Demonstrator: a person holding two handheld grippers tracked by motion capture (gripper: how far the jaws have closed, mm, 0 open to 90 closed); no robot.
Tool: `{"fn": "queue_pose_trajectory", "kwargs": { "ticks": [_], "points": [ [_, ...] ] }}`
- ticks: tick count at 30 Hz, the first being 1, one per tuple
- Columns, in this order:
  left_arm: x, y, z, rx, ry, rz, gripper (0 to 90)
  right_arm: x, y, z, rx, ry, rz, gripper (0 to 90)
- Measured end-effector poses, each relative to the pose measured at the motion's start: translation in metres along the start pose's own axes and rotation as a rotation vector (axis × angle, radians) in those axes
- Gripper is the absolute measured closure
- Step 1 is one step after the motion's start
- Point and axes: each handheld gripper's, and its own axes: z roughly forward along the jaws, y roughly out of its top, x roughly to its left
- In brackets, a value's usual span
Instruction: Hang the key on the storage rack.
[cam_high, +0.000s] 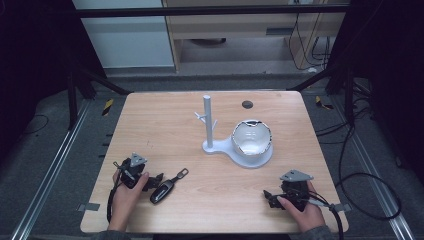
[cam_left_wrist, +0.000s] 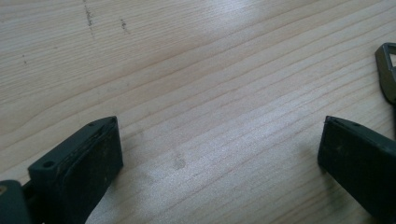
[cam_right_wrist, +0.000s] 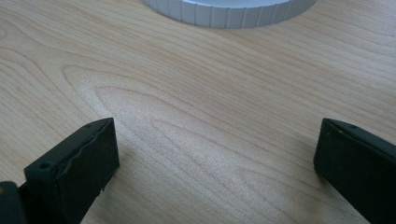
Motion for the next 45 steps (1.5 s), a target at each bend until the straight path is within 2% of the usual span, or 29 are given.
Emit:
{"fn": "queue_pose_trajectory", "kwargs": {
  "ticks": [6,7,9,12,13,16,18,20,31,36,40,45],
  "points": [
    [-0.001,0.002,-0.002,0.021,-0.003,0.008,0.1,0.0,0.0,0.0,0.0,0.0,0.0,0.4],
    [-0.001,0.002,-0.004,0.016,-0.007,0.007,5.3,0.0,0.0,0.0,0.0,0.0,0.0,0.4],
    [-0.003,0.004,-0.01,-0.013,-0.001,0.008,5.0,0.0,0.0,0.0,0.0,0.0,-0.001,0.4],
    [-0.007,0.006,-0.022,-0.053,0.015,0.032,4.6,0.0,0.0,0.0,0.0,0.0,0.0,0.4],
    [-0.01,0.006,-0.027,-0.059,-0.001,0.023,4.6,0.0,0.0,0.0,0.0,0.0,0.0,0.4],
    [-0.013,0.005,-0.031,-0.058,-0.016,0.015,4.6,0.0,0.0,0.0,0.0,0.0,-0.001,0.4],
    [-0.018,0.007,-0.038,-0.068,-0.046,0.002,4.6,0.0,0.0,0.0,0.0,0.0,-0.001,0.4],
    [-0.022,0.008,-0.042,-0.07,-0.059,0.005,4.6,0.0,0.0,0.0,0.0,0.0,0.0,0.4],
    [-0.046,0.014,-0.047,-0.075,-0.105,0.046,4.2,0.0,0.0,0.0,0.0,0.0,-0.001,0.4],
    [-0.06,0.017,-0.045,-0.053,-0.113,0.102,4.4,0.0,0.0,0.0,0.0,0.0,-0.001,0.4],
    [-0.064,0.018,-0.047,-0.055,-0.106,0.119,4.7,0.0,0.0,0.0,0.0,-0.002,0.0,0.4],
    [-0.066,0.02,-0.048,-0.052,-0.112,0.121,4.7,0.003,0.0,0.0,0.0,-0.002,0.0,0.4]
  ]
}}
